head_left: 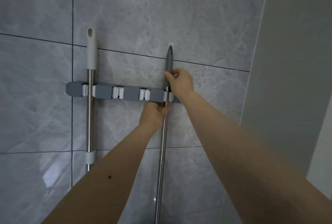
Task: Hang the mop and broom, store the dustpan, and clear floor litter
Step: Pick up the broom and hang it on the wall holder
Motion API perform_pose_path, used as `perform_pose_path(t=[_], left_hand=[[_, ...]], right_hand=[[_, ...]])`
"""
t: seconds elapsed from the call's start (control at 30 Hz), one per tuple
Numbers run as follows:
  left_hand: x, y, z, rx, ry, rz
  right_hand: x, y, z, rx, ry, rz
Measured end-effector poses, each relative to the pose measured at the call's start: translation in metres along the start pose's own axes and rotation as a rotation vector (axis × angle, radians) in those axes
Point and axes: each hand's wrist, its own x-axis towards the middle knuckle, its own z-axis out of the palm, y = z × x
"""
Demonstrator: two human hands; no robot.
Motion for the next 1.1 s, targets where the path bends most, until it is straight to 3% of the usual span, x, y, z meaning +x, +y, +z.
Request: perform_pose_path(t=[0.4,0.6,0.8,1.1], left_hand=[[-0.022,-0.009,0.001,0.159,-0.010,-0.058],[-0.059,-0.043,-0.010,0.071,-0.015,-0.177],[-0.102,-0.070,-0.023,0.051,-0.016,-0.263],[-0.192,-0.108,-0.076,0.271,-0.033,-0.400]], right_hand=[[-0.039,0.004,-0.012,-0.059,-0.033,0.031],[-0.082,0.015,-0.021,-0.146,-0.056,-0.084],[-0.135,0.034,-0.012,-0.086,-0.086,0.055],[-0.235,0.065,0.055,-0.097,-0.385,0.232]])
